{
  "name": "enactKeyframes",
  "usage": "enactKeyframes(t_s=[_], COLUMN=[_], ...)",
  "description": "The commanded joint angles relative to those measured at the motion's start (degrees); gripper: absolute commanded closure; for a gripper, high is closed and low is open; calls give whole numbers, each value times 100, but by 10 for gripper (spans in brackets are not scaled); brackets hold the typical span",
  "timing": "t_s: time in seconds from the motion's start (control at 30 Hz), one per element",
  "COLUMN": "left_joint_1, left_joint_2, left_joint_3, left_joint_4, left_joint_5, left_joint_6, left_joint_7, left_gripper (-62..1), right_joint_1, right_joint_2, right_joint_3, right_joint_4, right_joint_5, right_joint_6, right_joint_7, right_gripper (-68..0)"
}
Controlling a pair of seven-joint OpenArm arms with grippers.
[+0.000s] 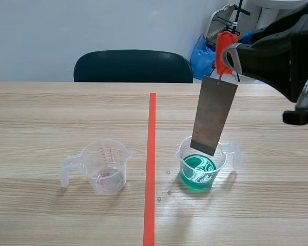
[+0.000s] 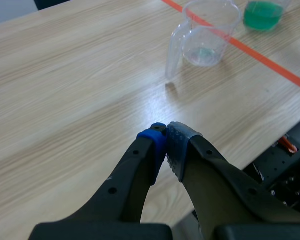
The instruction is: Do the redox reaction experiment
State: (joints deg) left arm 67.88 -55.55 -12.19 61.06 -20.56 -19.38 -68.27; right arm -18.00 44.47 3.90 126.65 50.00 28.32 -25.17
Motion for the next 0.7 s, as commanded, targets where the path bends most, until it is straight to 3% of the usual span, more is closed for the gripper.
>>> enactKeyframes(t_s=[0.0,0.07,0.13,0.27,0.4,0.67], left_joint_1=[98,402,640,756,756,756], left_joint_2=[127,254,409,702,868,885], left_joint_3=[-127,-328,-492,-667,-686,-686], left_joint_4=[-20,-109,-116,-116,-116,-116], left_joint_5=[-28,232,385,367,367,374], left_joint_6=[90,229,363,638,793,813], left_joint_7=[-278,-507,-623,-743,-734,-745], left_gripper=[-33,-83,-192,-470,-621,-623], right_joint_1=[55,55,55,55,55,55], right_joint_2=[76,76,76,76,76,76], right_joint_3=[70,70,70,70,70,70], right_joint_4=[26,26,26,26,26,26], right_joint_5=[39,39,39,42,42,42], right_joint_6=[-20,-17,-17,-17,-17,-17], right_joint_7=[87,87,85,87,87,90], right_gripper=[-8,-8,-8,-8,-8,-8])
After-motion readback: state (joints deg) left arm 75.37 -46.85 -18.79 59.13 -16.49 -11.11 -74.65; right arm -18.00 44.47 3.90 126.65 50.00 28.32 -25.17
